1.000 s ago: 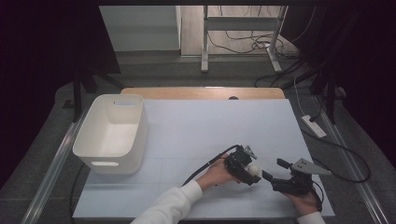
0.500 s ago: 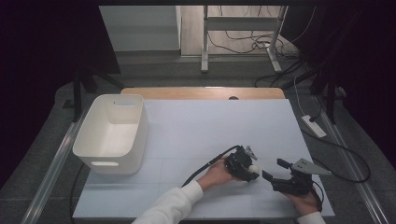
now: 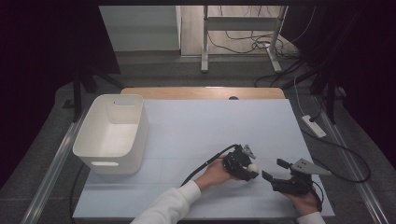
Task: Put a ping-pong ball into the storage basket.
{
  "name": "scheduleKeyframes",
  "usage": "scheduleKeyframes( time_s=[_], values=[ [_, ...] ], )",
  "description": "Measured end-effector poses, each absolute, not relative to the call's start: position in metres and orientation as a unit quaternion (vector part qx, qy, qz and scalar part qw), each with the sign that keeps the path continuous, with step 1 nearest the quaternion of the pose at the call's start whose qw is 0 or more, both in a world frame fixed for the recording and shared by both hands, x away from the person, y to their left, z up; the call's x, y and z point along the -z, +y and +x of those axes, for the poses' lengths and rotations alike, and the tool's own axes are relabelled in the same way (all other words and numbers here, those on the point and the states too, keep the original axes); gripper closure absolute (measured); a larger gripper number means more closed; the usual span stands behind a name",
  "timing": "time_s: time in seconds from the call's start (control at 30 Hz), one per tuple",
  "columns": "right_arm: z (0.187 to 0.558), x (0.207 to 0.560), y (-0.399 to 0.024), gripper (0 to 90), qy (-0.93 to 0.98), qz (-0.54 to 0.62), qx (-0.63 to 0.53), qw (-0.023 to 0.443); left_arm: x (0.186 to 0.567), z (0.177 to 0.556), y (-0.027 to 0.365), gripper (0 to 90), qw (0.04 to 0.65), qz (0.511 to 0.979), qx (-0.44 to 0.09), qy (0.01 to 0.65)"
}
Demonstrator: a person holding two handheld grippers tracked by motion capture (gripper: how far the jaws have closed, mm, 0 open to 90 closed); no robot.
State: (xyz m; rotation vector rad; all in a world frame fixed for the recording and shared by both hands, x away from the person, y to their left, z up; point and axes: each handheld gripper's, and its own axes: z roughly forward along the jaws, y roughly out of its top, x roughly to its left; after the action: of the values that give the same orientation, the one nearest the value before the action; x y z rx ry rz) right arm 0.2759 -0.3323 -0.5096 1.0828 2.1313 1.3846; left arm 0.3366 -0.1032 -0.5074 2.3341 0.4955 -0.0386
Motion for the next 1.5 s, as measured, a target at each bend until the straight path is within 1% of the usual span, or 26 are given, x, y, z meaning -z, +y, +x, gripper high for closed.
scheduleKeyframes(
  time_s=[0.37, 0.47, 1.5],
  values=[
    [0.276, 0.510, -0.332, 16.4, 0.759, 0.385, -0.490, 0.189, 0.503, 0.336, -0.091, 50.8, 0.370, 0.907, 0.008, 0.201],
    [0.276, 0.510, -0.332, 16.3, 0.759, 0.384, -0.490, 0.189, 0.502, 0.336, -0.087, 50.8, 0.378, 0.901, 0.005, 0.211],
    [0.276, 0.510, -0.331, 16.5, 0.761, 0.383, -0.487, 0.190, 0.488, 0.328, -0.052, 50.7, 0.403, 0.885, -0.005, 0.234]
  ],
)
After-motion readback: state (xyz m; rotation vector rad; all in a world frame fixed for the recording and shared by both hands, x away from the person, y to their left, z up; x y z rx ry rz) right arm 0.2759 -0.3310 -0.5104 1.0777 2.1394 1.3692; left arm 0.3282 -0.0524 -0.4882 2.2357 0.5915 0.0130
